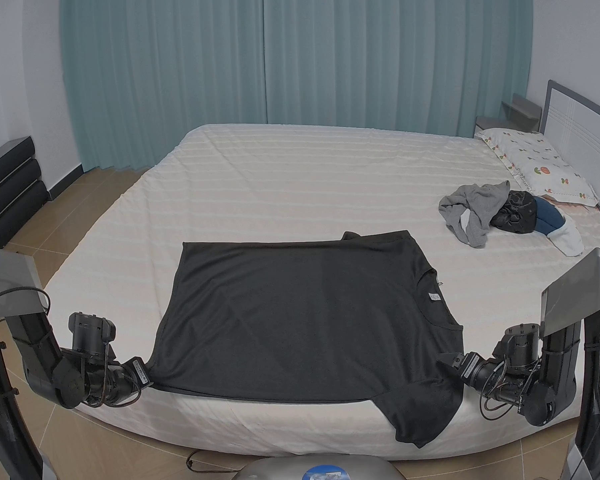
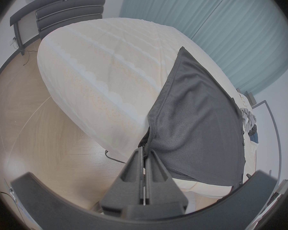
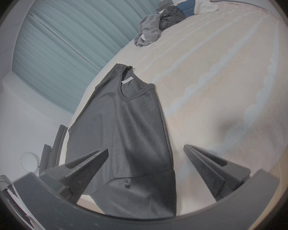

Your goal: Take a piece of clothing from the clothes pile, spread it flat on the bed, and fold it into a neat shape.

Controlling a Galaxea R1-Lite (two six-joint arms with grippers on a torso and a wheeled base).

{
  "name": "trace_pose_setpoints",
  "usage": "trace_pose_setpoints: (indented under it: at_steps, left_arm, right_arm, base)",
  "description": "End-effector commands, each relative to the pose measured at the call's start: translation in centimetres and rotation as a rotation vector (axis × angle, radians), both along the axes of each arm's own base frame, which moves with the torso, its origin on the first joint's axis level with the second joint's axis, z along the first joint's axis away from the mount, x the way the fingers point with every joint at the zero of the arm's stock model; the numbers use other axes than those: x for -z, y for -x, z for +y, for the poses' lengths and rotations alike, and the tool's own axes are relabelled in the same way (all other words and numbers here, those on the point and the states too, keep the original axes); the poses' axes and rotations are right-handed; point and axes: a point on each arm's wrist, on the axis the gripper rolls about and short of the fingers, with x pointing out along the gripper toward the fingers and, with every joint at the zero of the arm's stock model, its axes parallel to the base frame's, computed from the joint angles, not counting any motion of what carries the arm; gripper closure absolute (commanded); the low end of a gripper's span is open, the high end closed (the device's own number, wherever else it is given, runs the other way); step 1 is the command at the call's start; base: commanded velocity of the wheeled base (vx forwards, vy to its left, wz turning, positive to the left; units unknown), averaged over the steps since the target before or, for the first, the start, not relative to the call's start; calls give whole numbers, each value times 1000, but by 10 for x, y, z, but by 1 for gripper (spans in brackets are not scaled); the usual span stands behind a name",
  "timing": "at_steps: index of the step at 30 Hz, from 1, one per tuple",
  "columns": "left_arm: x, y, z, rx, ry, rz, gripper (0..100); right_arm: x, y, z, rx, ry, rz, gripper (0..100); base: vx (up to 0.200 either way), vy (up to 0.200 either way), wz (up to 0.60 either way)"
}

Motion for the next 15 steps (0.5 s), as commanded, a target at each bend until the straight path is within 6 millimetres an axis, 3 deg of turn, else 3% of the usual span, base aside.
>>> trace_pose_setpoints:
  at_steps: [1,15]
  left_arm:
    - [0,0,0,0,0,-1,100]
    - [-1,-1,0,-2,0,-15,100]
  right_arm:
    - [6,-4,1,0,1,1,100]
    - [-7,-41,1,48,-1,-164,100]
  base:
    - [0,0,0]
    - [0,0,0]
